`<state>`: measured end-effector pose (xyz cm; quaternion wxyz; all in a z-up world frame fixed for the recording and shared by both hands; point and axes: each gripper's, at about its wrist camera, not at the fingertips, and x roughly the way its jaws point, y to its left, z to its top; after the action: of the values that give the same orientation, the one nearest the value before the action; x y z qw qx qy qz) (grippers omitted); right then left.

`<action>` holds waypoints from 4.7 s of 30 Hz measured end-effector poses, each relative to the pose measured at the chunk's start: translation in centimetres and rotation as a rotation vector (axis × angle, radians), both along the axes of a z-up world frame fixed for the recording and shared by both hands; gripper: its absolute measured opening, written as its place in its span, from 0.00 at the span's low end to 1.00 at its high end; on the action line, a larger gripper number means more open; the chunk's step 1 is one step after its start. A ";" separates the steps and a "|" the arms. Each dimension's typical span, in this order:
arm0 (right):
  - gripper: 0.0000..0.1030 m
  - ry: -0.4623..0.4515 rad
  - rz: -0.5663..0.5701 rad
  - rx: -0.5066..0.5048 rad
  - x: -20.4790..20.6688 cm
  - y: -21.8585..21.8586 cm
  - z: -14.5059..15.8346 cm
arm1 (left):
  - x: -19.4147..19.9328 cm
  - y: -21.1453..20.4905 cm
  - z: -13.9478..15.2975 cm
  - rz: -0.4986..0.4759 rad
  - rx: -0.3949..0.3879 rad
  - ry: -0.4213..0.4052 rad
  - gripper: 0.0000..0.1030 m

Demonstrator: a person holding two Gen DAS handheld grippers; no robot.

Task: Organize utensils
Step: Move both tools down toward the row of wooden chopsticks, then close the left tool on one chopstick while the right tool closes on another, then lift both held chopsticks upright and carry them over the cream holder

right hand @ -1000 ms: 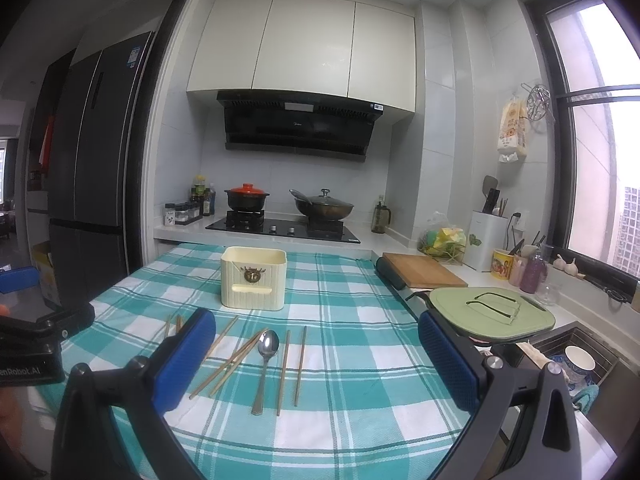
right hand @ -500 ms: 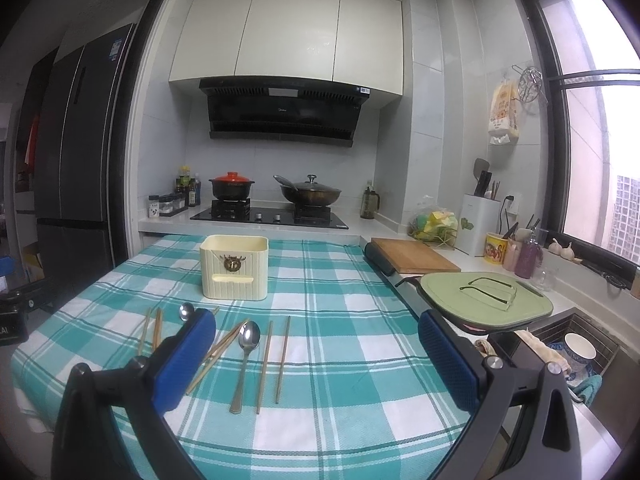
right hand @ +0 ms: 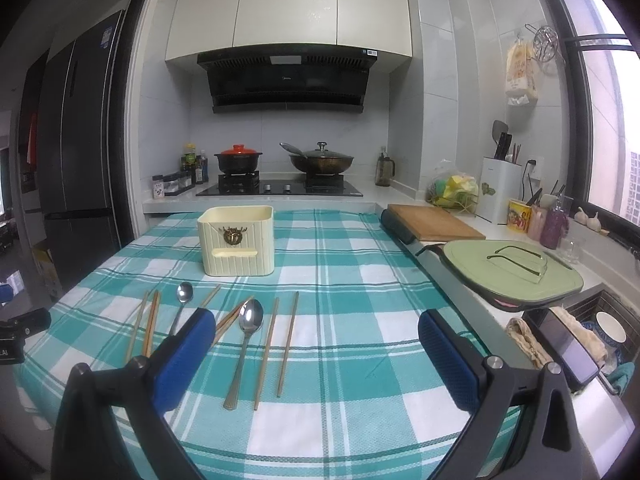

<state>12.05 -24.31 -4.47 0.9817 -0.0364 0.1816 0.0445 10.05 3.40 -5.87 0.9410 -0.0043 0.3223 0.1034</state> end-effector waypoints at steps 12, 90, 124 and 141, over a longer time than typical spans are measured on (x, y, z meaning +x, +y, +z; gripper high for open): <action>1.00 0.212 0.031 -0.057 5.8 -0.2 -5.2 | 7.5 3.1 -5.6 0.020 -0.087 0.155 1.00; 0.46 0.710 0.331 -0.174 32.3 6.1 -14.1 | 27.9 10.4 -12.9 -0.160 -0.099 0.502 0.65; 0.06 0.187 0.401 0.224 30.0 4.4 13.3 | 28.0 8.4 19.3 -0.265 -0.288 -0.150 0.05; 0.05 0.193 0.340 0.201 40.7 9.8 10.7 | 41.6 4.9 10.4 -0.170 -0.291 -0.083 0.05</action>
<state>52.75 -14.54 6.18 0.9368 0.0359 0.2607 0.2304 51.66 8.28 4.54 0.9482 -0.1173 0.2941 -0.0246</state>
